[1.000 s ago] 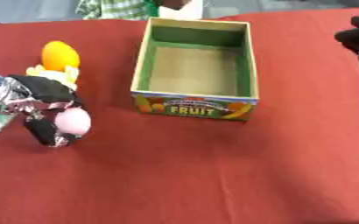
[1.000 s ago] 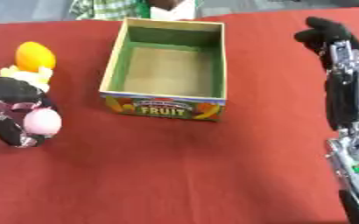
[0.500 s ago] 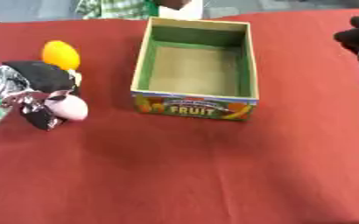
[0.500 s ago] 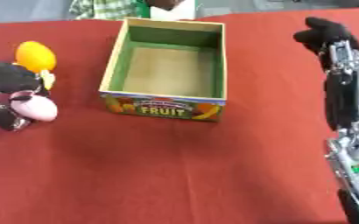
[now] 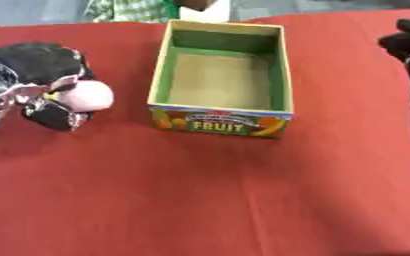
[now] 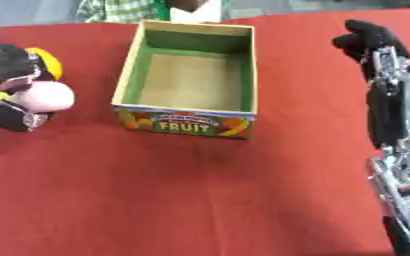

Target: Pick up objects on the table and place them in the box.

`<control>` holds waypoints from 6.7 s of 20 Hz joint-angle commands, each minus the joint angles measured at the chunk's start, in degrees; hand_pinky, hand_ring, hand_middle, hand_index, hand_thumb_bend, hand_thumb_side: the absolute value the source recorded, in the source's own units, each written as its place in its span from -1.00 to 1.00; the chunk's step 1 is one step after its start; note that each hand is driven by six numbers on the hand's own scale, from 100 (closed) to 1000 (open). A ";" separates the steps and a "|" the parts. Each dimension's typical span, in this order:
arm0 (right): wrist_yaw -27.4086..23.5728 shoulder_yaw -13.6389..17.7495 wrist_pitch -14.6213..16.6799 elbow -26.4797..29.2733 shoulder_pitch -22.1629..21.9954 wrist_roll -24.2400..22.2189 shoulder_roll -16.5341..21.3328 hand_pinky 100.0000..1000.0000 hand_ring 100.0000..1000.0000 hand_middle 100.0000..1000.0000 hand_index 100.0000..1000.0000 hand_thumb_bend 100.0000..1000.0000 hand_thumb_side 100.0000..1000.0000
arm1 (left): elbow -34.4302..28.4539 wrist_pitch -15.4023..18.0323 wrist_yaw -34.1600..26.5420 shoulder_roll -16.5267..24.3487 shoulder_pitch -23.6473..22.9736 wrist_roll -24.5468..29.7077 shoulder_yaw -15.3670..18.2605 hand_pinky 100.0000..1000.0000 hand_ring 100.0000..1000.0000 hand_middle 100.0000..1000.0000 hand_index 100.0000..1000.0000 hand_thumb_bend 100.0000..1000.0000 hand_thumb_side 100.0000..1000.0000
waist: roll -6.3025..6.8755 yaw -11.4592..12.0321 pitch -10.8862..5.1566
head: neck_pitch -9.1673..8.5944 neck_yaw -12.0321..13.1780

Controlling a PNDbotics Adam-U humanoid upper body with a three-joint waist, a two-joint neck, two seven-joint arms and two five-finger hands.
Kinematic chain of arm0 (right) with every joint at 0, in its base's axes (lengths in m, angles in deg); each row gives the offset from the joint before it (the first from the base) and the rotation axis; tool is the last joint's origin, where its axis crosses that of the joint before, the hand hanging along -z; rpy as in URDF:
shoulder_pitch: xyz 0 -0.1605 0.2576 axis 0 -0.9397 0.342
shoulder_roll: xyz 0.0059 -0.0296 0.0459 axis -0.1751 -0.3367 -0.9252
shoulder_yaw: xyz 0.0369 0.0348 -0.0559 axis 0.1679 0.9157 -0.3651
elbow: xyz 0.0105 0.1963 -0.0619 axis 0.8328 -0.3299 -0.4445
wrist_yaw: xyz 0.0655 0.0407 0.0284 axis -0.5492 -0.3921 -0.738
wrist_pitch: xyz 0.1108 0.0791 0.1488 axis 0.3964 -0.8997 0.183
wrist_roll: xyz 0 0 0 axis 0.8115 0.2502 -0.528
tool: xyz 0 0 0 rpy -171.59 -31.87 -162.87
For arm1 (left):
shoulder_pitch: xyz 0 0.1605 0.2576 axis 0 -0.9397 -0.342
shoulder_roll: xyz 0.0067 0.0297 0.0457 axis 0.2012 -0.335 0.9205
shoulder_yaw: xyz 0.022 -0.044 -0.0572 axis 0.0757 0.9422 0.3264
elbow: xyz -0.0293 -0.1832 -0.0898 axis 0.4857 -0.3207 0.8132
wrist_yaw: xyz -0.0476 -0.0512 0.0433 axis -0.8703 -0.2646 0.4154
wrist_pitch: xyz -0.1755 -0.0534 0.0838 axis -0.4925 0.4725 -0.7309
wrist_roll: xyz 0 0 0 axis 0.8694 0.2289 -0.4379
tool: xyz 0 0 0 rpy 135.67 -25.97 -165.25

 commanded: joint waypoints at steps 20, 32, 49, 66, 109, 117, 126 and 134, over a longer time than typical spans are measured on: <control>-1.04 -0.48 0.15 1.23 1.99 -1.04 0.79 0.74 0.52 0.21 0.60 -1.00 1.00 | 10.20 0.65 4.57 -18.64 19.80 -7.53 4.25 -1.00 -0.54 -0.63 -0.35 -1.00 -0.48 | 0.21 -1.94 -1.19 | -0.68 0.86; -3.05 -1.11 3.64 1.23 5.37 0.52 2.52 0.72 0.56 0.29 0.60 -1.00 1.00 | 19.33 3.84 14.80 -31.53 20.55 -17.11 2.65 -0.94 -0.46 -0.54 -0.26 -1.00 -0.51 | -0.03 -2.87 -0.81 | -0.73 4.28; -4.91 -2.04 4.95 1.23 9.54 0.19 2.45 0.74 0.56 0.31 0.59 -1.00 1.00 | 36.81 2.64 29.61 -40.24 16.93 -12.81 2.25 -0.48 -0.02 -0.08 0.23 -1.00 -0.28 | -1.22 -4.85 -0.87 | -1.27 6.35; -4.50 -1.90 4.56 1.23 8.49 0.32 1.89 0.75 0.55 0.28 0.59 -1.00 1.00 | 33.95 -2.42 37.39 -39.47 18.53 -8.12 3.97 0.41 0.86 0.78 1.00 0.49 1.00 | -1.20 -5.03 -1.23 | -1.43 6.32; -2.59 -0.78 3.83 1.23 5.70 1.95 3.17 0.75 0.55 0.26 0.59 -1.00 1.00 | 38.51 -16.08 13.58 -14.61 15.77 -4.70 17.91 0.39 0.74 0.75 1.00 0.28 0.82 | -0.56 -1.35 -2.19 | -0.37 1.15; -2.41 -0.77 3.48 1.23 5.57 2.12 2.82 0.76 0.55 0.26 0.58 -1.00 1.00 | 42.56 -16.76 10.86 -14.19 15.13 -3.61 17.78 0.36 0.73 0.69 1.00 0.24 0.73 | -0.60 -1.68 -1.98 | -0.59 1.33; -2.17 -0.80 3.22 1.23 5.36 2.13 2.44 0.76 0.55 0.25 0.58 -1.00 1.00 | 46.64 -18.68 15.11 -14.47 14.24 -5.04 18.02 0.32 0.74 0.68 1.00 0.01 0.55 | -0.68 -1.97 -1.57 | -1.01 1.57; -2.02 -0.88 3.03 1.23 5.30 2.04 2.07 0.76 0.55 0.25 0.58 -1.00 1.00 | 48.52 -19.12 16.17 -14.80 13.82 -4.62 18.77 0.29 0.70 0.65 1.00 -0.36 0.15 | -0.65 -2.04 -1.24 | -1.35 1.88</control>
